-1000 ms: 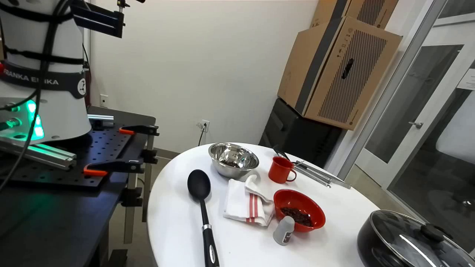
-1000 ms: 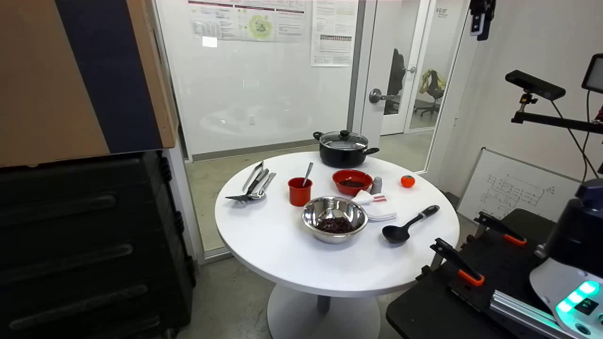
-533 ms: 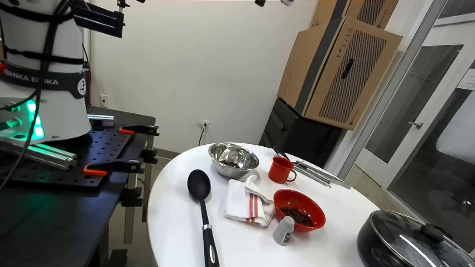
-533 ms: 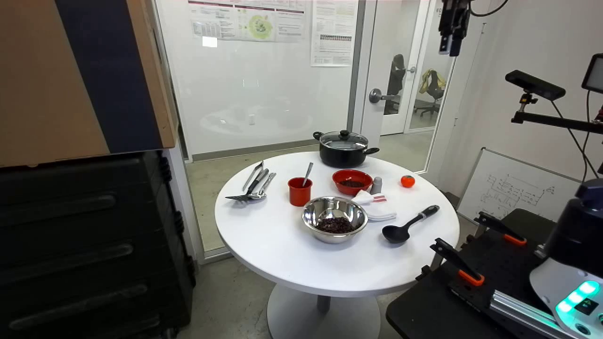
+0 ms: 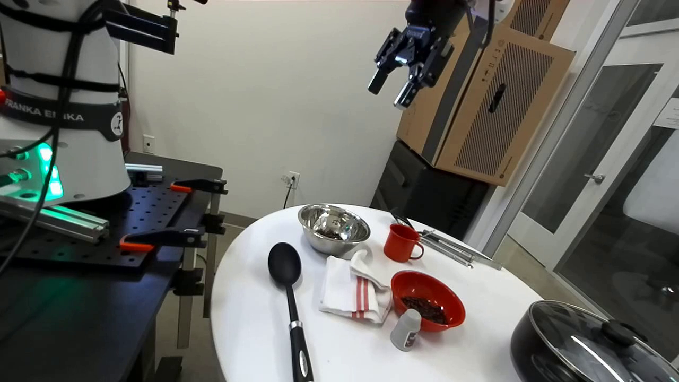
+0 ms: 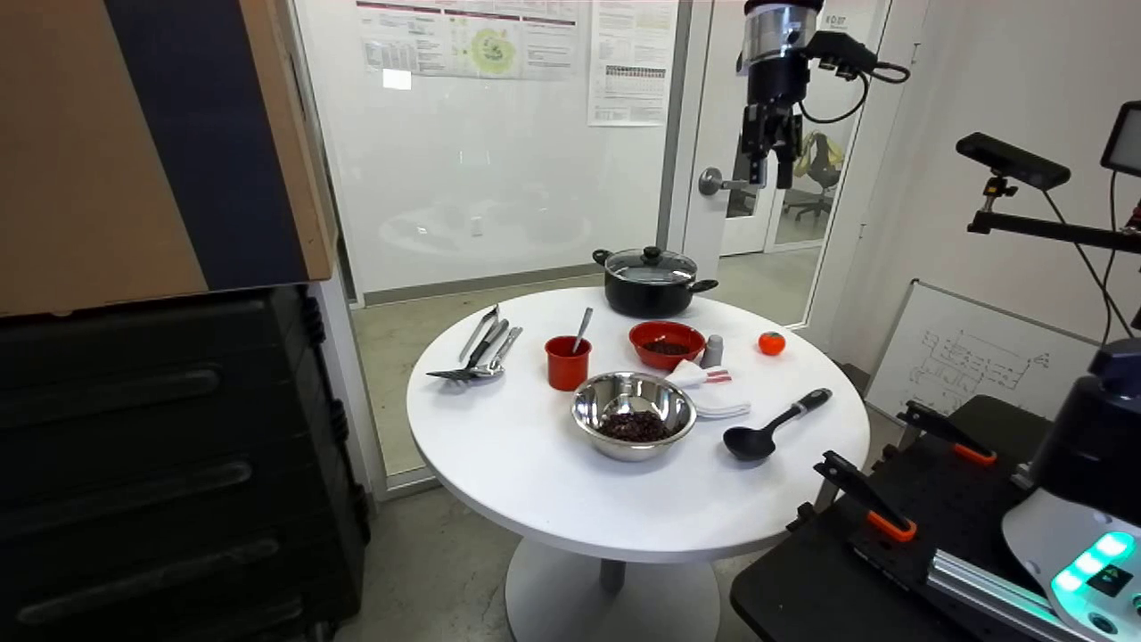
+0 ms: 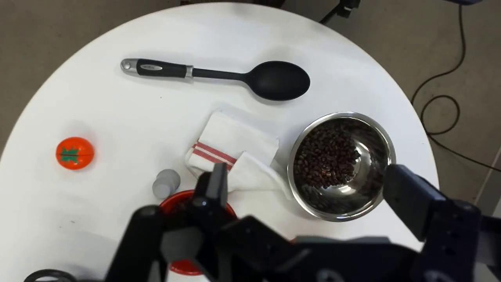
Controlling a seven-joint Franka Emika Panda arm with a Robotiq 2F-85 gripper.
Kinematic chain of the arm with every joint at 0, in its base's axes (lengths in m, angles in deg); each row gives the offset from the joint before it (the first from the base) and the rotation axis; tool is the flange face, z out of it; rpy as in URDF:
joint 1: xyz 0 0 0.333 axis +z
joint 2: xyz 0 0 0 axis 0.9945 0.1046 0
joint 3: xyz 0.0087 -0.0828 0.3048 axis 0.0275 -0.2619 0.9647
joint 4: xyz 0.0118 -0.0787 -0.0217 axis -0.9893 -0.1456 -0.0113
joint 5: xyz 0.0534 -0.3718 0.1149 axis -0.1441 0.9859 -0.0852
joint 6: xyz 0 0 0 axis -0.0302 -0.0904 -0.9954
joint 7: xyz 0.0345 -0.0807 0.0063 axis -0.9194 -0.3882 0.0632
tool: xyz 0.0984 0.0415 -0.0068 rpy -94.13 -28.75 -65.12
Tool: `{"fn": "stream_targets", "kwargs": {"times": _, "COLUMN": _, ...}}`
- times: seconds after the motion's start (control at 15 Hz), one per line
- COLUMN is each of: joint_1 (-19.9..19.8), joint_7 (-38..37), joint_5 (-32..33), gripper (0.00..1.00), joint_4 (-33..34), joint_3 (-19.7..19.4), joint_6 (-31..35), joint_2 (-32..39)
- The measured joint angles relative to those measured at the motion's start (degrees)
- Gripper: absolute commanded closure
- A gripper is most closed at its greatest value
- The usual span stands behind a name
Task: Put the grey shaker inside the red bowl
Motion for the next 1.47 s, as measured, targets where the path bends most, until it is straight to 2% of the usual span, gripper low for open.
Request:
{"fn": "stream_targets", "kwargs": {"times": 0.27, "joint_1": -0.1, "joint_7": -2.2, "joint_5": 0.0, "gripper": 0.0, "joint_4": 2.8, "joint_3": 0.9, "joint_6": -0.2, "joint_2": 4.7}}
{"fn": "stream_targets", "kwargs": {"times": 0.93, "joint_1": -0.6, "joint_7": -2.8, "joint_5": 0.2, "gripper": 0.0, "joint_4": 2.7, "joint_3": 1.2, "joint_6": 1.0, "joint_2": 5.3}}
{"fn": "stream_targets", "kwargs": {"times": 1.13, "joint_1": -0.8, "joint_7": -6.0, "joint_5": 0.6, "gripper": 0.0, "joint_4": 0.4, "joint_3": 1.4, "joint_6": 5.5, "joint_2": 6.5}}
{"fn": "stream_targets", "kwargs": {"times": 1.47, "joint_1": -2.0, "joint_7": -15.2, "joint_5": 1.2, "gripper": 0.0, "joint_4": -3.4, "joint_3": 1.3, "joint_6": 17.6, "joint_2": 9.7}}
